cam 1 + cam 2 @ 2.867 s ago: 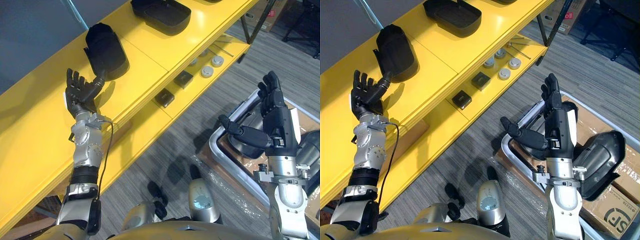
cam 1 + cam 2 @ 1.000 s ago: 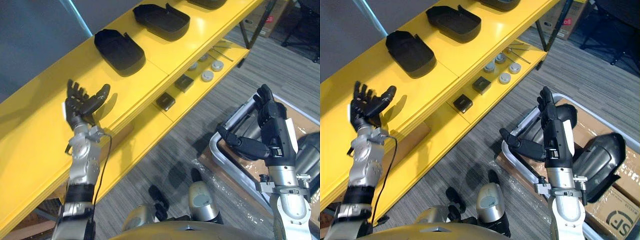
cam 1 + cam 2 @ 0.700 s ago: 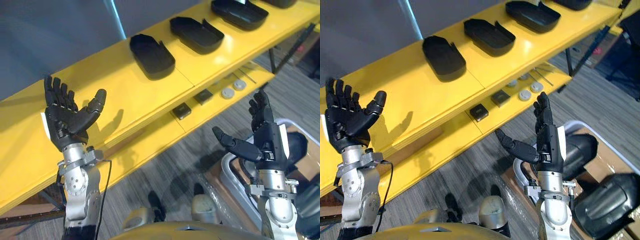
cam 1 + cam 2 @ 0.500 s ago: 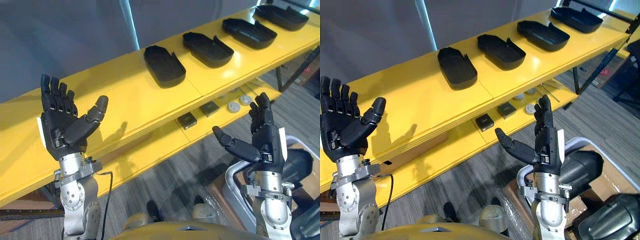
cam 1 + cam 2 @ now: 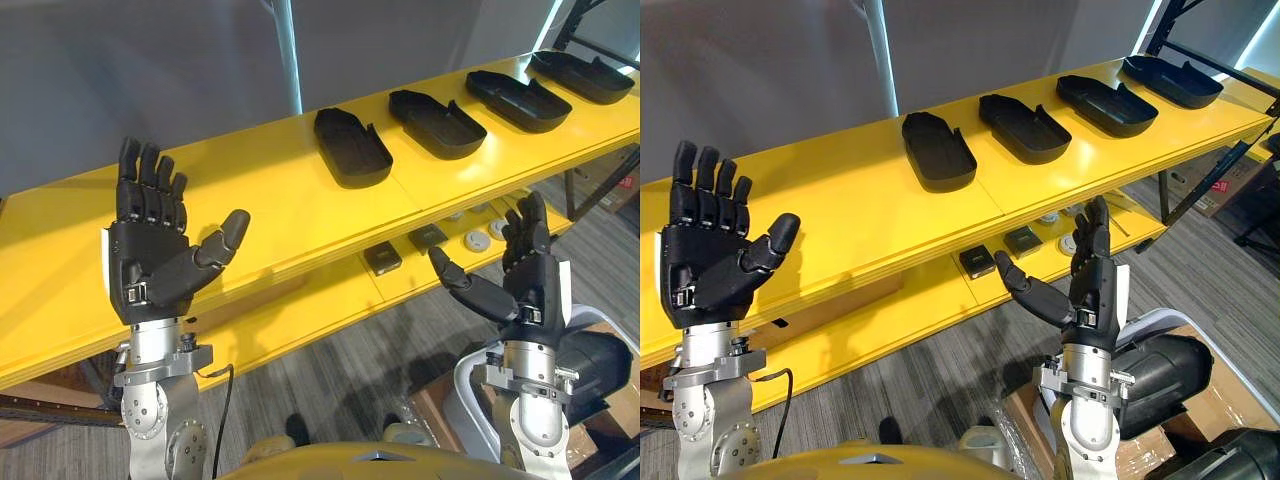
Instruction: Walk over and take three plastic housings, then place them on the shelf
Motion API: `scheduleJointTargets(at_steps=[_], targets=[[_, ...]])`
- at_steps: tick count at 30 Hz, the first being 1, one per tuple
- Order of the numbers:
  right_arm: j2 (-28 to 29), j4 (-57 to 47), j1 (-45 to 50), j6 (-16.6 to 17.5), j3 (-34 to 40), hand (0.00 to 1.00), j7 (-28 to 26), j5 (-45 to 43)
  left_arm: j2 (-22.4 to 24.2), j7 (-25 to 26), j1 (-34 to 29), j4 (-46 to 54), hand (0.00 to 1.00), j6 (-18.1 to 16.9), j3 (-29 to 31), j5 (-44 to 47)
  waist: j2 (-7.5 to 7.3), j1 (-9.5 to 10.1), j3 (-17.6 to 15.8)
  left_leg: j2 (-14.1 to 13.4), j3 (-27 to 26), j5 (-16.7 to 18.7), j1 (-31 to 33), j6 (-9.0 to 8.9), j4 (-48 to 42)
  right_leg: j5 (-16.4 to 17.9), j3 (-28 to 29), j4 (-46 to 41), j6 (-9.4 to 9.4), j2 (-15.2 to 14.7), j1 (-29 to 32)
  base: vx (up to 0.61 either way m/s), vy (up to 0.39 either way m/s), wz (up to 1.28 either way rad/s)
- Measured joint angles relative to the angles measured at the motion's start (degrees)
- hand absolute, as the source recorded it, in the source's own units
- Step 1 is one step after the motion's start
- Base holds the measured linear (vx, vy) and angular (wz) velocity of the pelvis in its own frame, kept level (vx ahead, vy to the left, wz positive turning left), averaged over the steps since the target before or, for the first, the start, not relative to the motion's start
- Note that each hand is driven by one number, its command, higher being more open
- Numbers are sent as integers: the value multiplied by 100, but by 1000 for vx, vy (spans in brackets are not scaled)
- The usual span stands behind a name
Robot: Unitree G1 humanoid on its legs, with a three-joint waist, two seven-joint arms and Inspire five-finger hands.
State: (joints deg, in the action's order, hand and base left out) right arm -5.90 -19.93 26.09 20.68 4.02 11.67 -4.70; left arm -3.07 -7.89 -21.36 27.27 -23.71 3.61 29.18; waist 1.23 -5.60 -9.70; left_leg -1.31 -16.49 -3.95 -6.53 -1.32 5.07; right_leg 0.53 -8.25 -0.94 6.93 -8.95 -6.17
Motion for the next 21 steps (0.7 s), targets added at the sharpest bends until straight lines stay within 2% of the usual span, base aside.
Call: scheduleJointTargets(at_steps=[5,8,12,15,17,19,21], targets=[[121,0,230,-150,475,100,173,-3,-27,-260,37,1,100,2,-507,367,-14,-178,5,-64,-698,112,-62,-11,-24,-124,713,12,3,96,328,21,35,-68],[160,3,602,-146,922,100,114,-18,-73,-221,131,-9,100,2,-763,533,-56,-462,56,-88,-1147,241,-133,-51,-27,-240,1192,93,9,171,485,34,43,-97],[168,9,1130,23,1455,100,-68,-292,-403,316,888,-352,100,0,-1100,597,-147,-849,98,-191,-1763,583,-77,-165,-361,-362,1882,186,33,298,756,23,-1,-84],[167,9,1155,215,1467,100,-218,-384,-398,784,1223,-571,100,-1,-1150,593,-151,-974,99,-277,-1920,853,51,-163,-866,-434,2186,218,22,347,843,9,-35,-60],[156,4,1102,262,1355,100,-392,-387,-389,1075,1251,-626,100,-1,-1140,582,-140,-888,101,-423,-1055,1173,319,-46,-1548,-504,2485,200,-1,448,926,24,-68,-85],[23,6,835,326,1147,100,-664,-487,-361,1333,1130,-656,100,1,-1051,582,30,-625,66,-449,337,1785,621,102,-2260,-551,3023,194,-33,704,1026,-8,2,-123],[-169,11,558,355,954,100,-958,-594,-333,1357,844,-653,100,4,-883,586,171,-460,11,-414,907,2127,634,26,-2543,-562,3242,166,-33,827,1031,-76,150,-96]])
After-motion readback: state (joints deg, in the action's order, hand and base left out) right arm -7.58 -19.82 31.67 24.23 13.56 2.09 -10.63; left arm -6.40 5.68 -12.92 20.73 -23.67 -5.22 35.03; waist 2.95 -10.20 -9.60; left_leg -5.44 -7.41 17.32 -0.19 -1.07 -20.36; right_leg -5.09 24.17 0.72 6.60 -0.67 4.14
